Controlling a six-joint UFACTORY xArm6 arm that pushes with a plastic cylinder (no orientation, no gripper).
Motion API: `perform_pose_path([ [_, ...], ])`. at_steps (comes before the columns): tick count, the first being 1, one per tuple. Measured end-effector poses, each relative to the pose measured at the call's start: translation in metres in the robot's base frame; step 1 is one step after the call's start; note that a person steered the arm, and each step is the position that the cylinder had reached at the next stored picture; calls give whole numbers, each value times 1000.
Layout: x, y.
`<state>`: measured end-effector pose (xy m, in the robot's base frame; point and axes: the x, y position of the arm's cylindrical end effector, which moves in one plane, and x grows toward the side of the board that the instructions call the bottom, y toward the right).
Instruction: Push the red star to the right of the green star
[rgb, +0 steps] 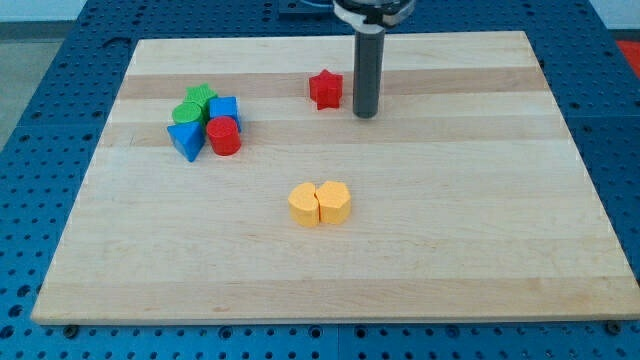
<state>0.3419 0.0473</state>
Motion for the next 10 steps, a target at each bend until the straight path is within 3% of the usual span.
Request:
perform_pose_path([
  [1,-32,-9],
  [4,-1,-114],
  [7,-44,-91],
  [10,-24,-146],
])
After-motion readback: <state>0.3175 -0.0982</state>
